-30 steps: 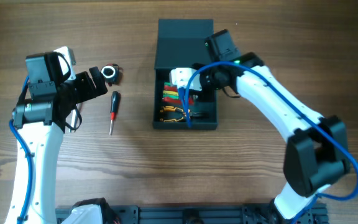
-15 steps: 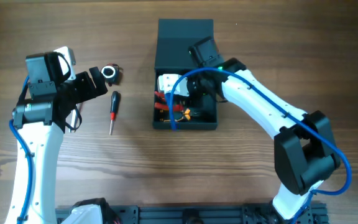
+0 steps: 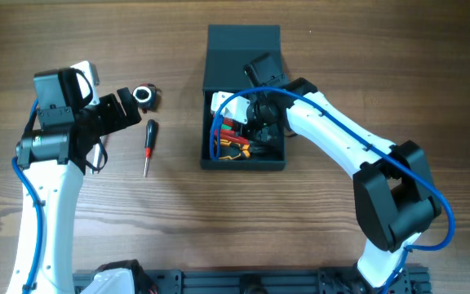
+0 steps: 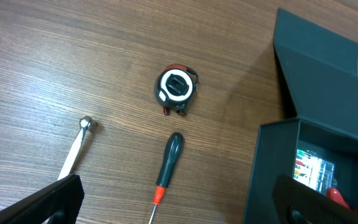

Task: Pack container
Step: 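Place the red pliers into the box and release, then retract the right arm aside and reach the left gripper to the tape measure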

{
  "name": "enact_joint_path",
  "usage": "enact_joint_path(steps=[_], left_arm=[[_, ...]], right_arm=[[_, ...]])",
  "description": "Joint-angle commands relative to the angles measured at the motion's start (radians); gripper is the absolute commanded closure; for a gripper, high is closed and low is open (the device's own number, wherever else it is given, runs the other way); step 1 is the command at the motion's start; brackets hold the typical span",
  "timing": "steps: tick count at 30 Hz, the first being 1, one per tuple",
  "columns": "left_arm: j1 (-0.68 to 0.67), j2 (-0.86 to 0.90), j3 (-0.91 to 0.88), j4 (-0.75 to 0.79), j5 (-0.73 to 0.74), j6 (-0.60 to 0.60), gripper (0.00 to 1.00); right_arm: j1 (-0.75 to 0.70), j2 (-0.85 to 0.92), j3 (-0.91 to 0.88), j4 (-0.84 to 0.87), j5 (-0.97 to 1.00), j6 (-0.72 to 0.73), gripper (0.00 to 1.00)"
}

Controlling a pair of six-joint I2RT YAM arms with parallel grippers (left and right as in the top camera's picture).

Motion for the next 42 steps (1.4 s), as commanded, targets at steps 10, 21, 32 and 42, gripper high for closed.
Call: enact_joint_path(steps=[10,21,32,42], left_arm=[[0.005,0.004,0.021,0.003,0.012,0.02,0.0],[0.005,0.004,0.021,0.003,0.012,0.019,0.0],[0.005,0.004,0.021,0.003,0.012,0.02,0.0],[0.005,0.004,0.021,0.064,0.072,0.011,0.0]], right_arm=[[0.0,0.008,-0.004,-0.134,0.01,0.009,0.85],[0.0,0.002,0.051,-0.093,0.138,0.114,0.46],[-0.134,-0.078,0.474,-0.3,0.398,0.674,0.28],[-0.653,-0.09,0.516,-0.344,0.09,0.834,0.21]])
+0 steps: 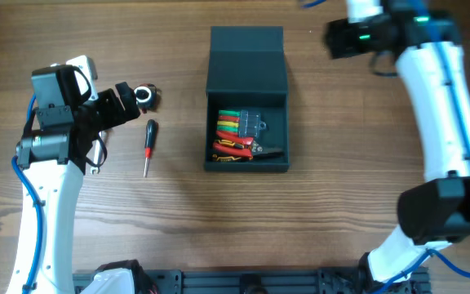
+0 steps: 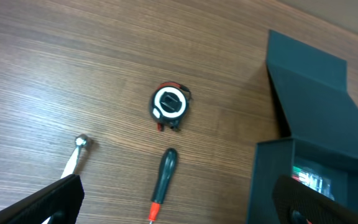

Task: Pack container
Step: 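Retract the right arm aside and reach the left gripper to the tape measure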

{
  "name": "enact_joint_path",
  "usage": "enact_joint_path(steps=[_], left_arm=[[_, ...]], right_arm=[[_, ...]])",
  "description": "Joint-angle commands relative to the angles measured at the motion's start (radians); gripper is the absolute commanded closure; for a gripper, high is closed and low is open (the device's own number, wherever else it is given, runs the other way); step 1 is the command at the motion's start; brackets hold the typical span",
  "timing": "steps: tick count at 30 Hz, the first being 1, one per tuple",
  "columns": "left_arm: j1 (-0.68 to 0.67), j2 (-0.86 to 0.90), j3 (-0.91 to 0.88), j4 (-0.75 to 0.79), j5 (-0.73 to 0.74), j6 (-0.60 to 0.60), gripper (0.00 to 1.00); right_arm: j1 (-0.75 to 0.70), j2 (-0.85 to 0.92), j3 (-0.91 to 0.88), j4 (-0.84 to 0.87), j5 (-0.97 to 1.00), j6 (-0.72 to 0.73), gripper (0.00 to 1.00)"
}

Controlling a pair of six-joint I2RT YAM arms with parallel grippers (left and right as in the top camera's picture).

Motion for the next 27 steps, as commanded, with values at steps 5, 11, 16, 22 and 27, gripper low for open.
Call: enact_joint_path(steps=[5,11,16,22,27], left_arm=[[0.004,0.052,0.021,0.002,0.068,-0.061,0.0],[0.002,0.187,0.04,-0.04,0.068,-0.07,0.01],[0.0,0.388,0.255,-0.176,0.048,0.01,0.01],[0.0,0.544,0.431,-0.203,-0.005,0.104,0.0],[-0.043,0.667,0.457,-0.174,-0.116,0.259,0.01]], right_arm=[[-0.239,-0.021,0.016,-0.027,-0.085,0.166,0.17],[-0.258,-0.011,0.015,-0.028,-0.079,0.207,0.03],[-0.302,0.107,0.015,-0.068,-0.083,0.267,0.0],[-0.334,0.19,0.015,-0.09,-0.08,0.286,0.0],[-0.334,0.196,0.015,-0.053,-0.074,0.286,0.0]])
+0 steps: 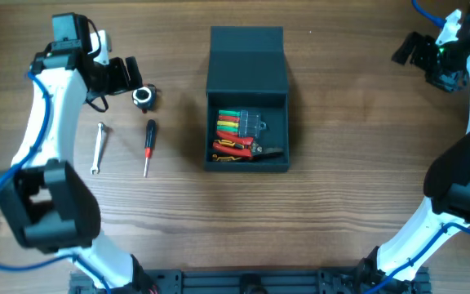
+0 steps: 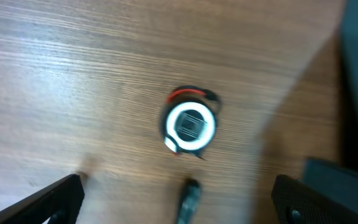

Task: Pack container
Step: 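Retract the right arm aside and reach the left gripper to the tape measure, then carry the tape measure into the box with the left gripper and release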

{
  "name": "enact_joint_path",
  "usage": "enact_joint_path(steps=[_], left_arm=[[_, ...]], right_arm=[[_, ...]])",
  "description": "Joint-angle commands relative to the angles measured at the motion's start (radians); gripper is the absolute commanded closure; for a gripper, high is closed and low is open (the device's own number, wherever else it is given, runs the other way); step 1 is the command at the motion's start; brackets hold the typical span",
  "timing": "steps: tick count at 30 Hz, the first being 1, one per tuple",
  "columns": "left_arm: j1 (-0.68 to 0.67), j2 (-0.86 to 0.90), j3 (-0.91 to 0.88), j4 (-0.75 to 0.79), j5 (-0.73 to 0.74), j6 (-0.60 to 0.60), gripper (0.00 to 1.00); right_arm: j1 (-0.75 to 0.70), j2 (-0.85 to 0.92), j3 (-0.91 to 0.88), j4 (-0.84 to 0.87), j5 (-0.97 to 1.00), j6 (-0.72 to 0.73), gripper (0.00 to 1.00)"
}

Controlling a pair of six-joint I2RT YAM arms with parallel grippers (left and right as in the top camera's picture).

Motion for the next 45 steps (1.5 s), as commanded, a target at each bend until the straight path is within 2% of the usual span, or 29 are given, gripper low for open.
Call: enact_joint_path(steps=[1,4,11,16,26,29,32,40,45], left_arm=[[-0.056,0.098,0.016,0.032,-0.14,0.181,0.01],[-0.101,0.14,0.016,0.069,-0.177,0.242,0.0],[-0.134,0.221,0.016,0.159,-0.18,0.245,0.01],[-0.128,0.258,0.016,0.221,-0.184,0.245,0.06],[-0.127,0.323,0.016,0.199,-0.183,0.237,0.06],[-0.128,0.326,0.016,0.181,-0.184,0.237,0.1],[-0.127,0.326,0.016,0.146,-0.183,0.237,0.22],[-0.128,0.326,0.016,0.106,-0.183,0.233,0.41],[-0.128,0.325,0.016,0.13,-0.184,0.234,0.43]], right_arm=[[0.003,-0.008,0.012,0.03,-0.005,0.019,0.0],[0.003,-0.008,0.012,0.064,-0.005,0.019,0.0],[0.003,-0.008,0.012,0.098,-0.005,0.02,0.0],[0.003,-0.008,0.012,0.098,-0.006,0.019,0.0],[0.003,-0.008,0.012,0.098,-0.006,0.02,0.0],[0.003,-0.008,0.012,0.098,-0.005,0.02,0.0],[0.003,-0.008,0.012,0.098,-0.005,0.02,0.0],[0.003,-0.008,0.012,0.098,-0.005,0.019,0.0],[0.003,-0.008,0.012,0.098,-0.005,0.019,0.0]])
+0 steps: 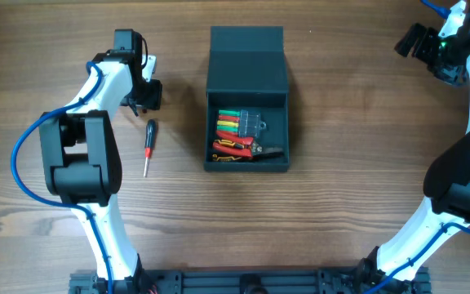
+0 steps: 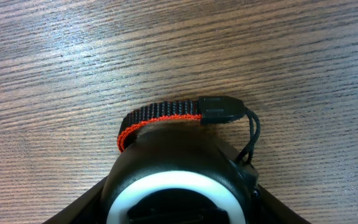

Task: Pack container
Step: 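Carry the tape measure into the box with the left gripper and release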

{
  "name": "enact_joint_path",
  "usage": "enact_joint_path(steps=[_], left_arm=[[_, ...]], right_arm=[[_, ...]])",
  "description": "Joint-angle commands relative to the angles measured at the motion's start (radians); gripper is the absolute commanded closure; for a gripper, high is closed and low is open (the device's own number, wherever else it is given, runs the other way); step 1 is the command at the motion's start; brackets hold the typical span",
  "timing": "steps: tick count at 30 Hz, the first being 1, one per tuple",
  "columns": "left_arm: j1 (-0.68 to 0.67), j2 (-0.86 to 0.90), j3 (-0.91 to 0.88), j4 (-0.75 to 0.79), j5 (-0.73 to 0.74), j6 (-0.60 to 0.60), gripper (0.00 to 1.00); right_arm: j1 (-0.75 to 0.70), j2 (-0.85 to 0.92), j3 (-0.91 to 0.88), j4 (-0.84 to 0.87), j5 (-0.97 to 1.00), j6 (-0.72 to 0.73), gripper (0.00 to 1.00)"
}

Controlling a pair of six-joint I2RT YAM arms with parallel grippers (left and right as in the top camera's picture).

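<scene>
The black tape measure (image 2: 178,163) with a white ring and a red-and-black strap (image 2: 157,116) lies on the wood and fills the left wrist view. My left gripper (image 2: 179,202) is down over it, one finger (image 2: 82,208) against each side, shut on it. Overhead, the left gripper (image 1: 143,91) covers it, left of the open black box (image 1: 281,131). The box holds coloured hex keys (image 1: 237,124) and red pliers (image 1: 237,149). My right gripper (image 1: 419,42) hangs at the far right corner; its jaws are too small to read.
A red-and-black screwdriver (image 1: 148,147) lies just in front of the left gripper. The box lid (image 1: 246,57) lies open and flat behind the box. The left arm's links (image 1: 80,155) stretch over the table's left side.
My left gripper was open above the tape measure, left of it. Now it is down on the tape measure with both fingers against it. The wrench is covered by the arm. The right arm barely moved.
The right gripper was inside the box while the left gripper hovered open by the loose tools. The right arm then stood out of the box, at the far right corner. The left gripper was then over the tape measure and is now shut on it.
</scene>
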Motion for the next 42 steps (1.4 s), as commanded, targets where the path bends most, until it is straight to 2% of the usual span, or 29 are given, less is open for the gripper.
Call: enact_joint_path(steps=[1,4,9,13,18,20,22,23,25,26,30,35,42], left_arm=[[0.005,0.026,0.001,0.021,-0.007,0.013,0.46],[0.002,0.023,0.001,0.029,-0.006,0.012,0.55],[-0.011,-0.04,0.003,0.03,-0.006,0.013,0.54],[-0.039,-0.158,0.003,0.026,-0.006,0.012,0.53],[-0.155,-0.344,0.003,0.009,-0.006,0.012,0.56],[-0.222,-0.4,0.003,-0.003,-0.006,0.013,0.64],[-0.303,-0.441,0.003,-0.023,-0.005,0.026,0.78],[-0.341,-0.447,0.003,-0.035,-0.002,0.047,0.87],[-0.417,-0.449,0.003,-0.074,0.005,0.107,0.95],[-0.465,-0.439,0.002,-0.098,0.005,0.136,0.96],[-0.627,-0.396,0.001,-0.14,0.006,0.258,0.96],[-0.733,-0.32,0.001,-0.127,0.005,0.504,0.95],[-0.718,-0.179,0.001,0.035,0.005,0.528,0.96]], right_arm=[[0.002,-0.008,0.012,0.003,-0.006,0.019,0.0],[0.002,-0.008,0.012,0.003,-0.005,0.019,0.0],[0.002,-0.008,0.012,0.003,-0.005,0.02,0.0],[0.002,-0.008,0.012,0.003,-0.005,0.019,0.0],[0.002,-0.008,0.012,0.003,-0.005,0.019,0.0],[0.002,-0.008,0.012,0.003,-0.005,0.02,0.0],[0.002,-0.008,0.012,0.003,-0.005,0.02,0.0],[0.002,-0.008,0.012,0.003,-0.005,0.02,0.0],[0.002,-0.008,0.012,0.003,-0.005,0.019,0.0],[0.002,-0.008,0.012,0.003,-0.005,0.02,0.0],[0.002,-0.008,0.012,0.003,-0.005,0.019,0.0],[0.002,-0.008,0.012,0.003,-0.005,0.019,0.01],[0.002,-0.008,0.012,0.003,-0.006,0.02,0.0]])
